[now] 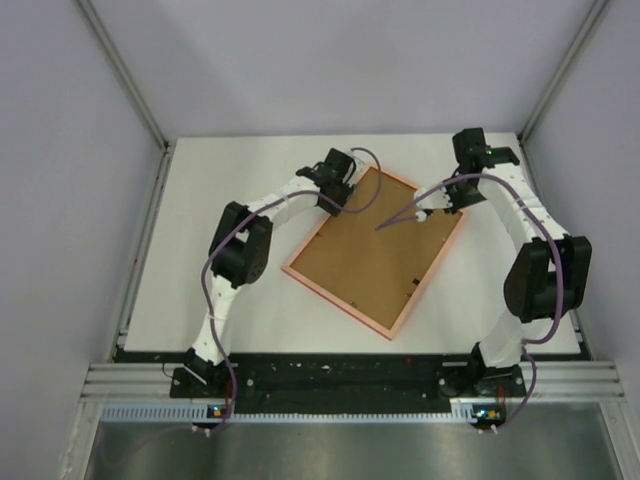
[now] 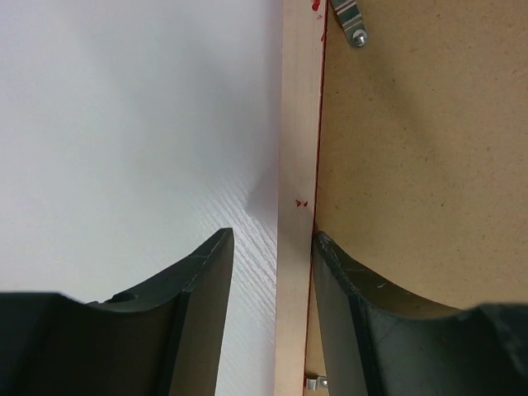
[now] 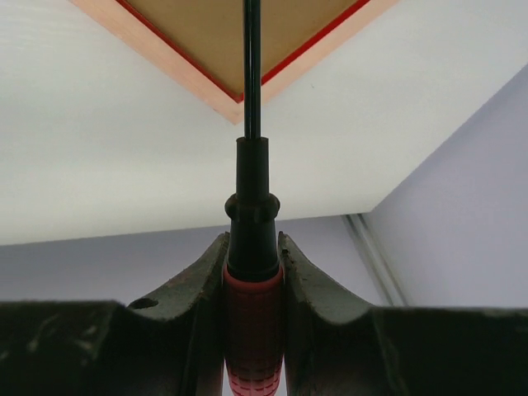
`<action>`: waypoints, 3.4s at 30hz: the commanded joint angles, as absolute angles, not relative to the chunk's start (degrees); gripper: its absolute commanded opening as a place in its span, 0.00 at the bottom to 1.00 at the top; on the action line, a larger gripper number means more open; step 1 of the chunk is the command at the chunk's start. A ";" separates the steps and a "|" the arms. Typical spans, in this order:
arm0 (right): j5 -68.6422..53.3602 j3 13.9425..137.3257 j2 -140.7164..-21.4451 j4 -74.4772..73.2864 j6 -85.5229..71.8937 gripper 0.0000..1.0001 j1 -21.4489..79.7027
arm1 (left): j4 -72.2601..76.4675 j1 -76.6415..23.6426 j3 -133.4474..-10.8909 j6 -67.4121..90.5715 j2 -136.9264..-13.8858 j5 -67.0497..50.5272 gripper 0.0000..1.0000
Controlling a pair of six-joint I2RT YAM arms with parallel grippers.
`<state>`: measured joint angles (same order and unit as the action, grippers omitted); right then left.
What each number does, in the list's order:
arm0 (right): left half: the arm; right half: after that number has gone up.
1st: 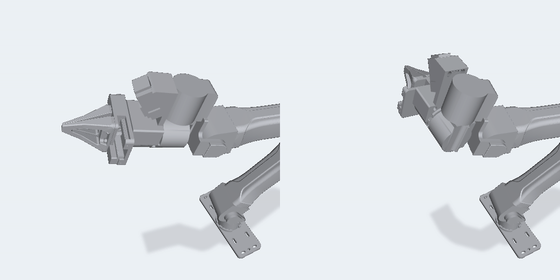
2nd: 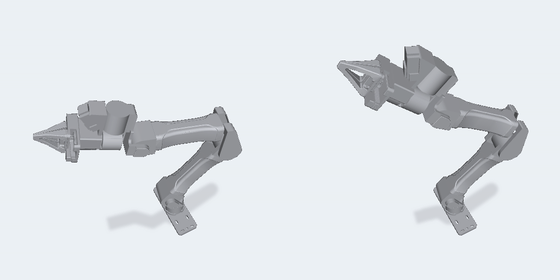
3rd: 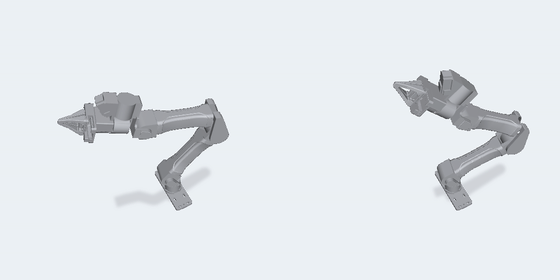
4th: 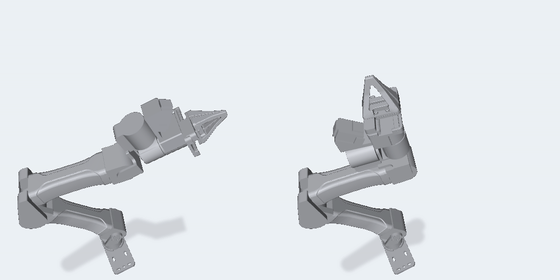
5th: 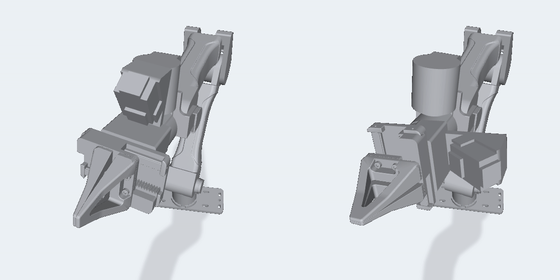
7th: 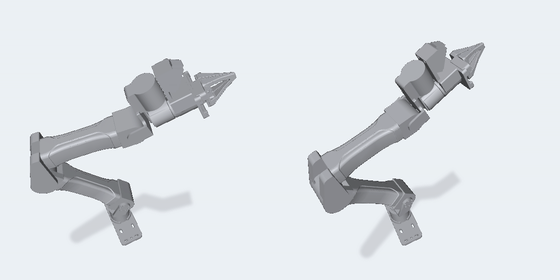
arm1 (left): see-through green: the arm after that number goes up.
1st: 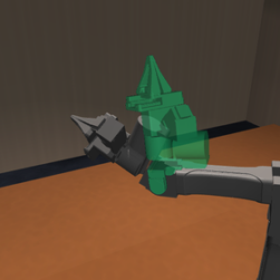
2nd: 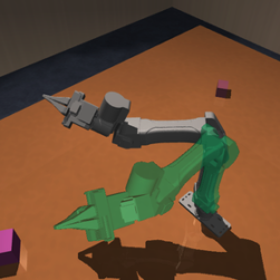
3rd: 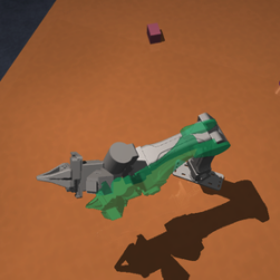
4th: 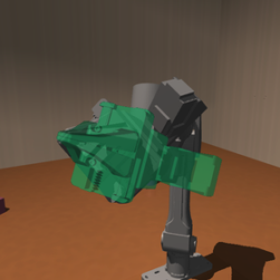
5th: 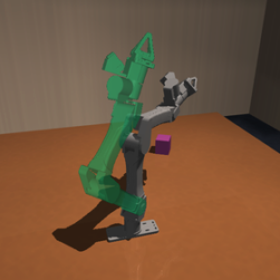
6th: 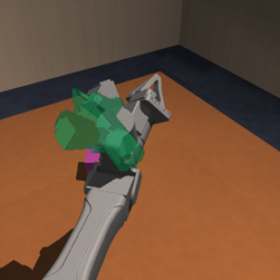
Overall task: Take the photo out of the frame
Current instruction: Release the photo frame item from the photo frame, then adjust the screwdriver.
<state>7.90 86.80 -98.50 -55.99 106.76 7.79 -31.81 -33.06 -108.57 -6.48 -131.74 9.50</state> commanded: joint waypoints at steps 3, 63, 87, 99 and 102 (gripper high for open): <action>-7.18 98.94 -94.48 -78.72 82.03 0.00 8.53 | -35.24 -29.80 -106.35 -0.18 -127.01 4.15 0.49; -72.95 94.13 -99.14 -86.31 53.35 0.00 9.32 | -23.38 -33.49 -109.51 15.64 -108.37 -51.15 0.50; -74.26 99.66 -97.12 -86.22 50.89 0.75 8.97 | -20.23 -31.38 -105.83 20.55 -105.65 -40.96 0.00; -94.74 97.82 -99.84 -86.31 53.62 0.98 -1.93 | 6.39 -25.05 -94.58 46.74 -101.87 -52.20 0.00; -94.92 100.63 -101.33 -86.22 53.09 0.91 -1.76 | 18.33 -24.87 -91.07 55.52 -101.60 -54.57 0.00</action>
<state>-82.19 98.15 -100.88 -76.90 51.37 -2.66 -1.39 -24.18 -94.19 42.09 -104.84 -49.56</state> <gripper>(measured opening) 0.935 0.057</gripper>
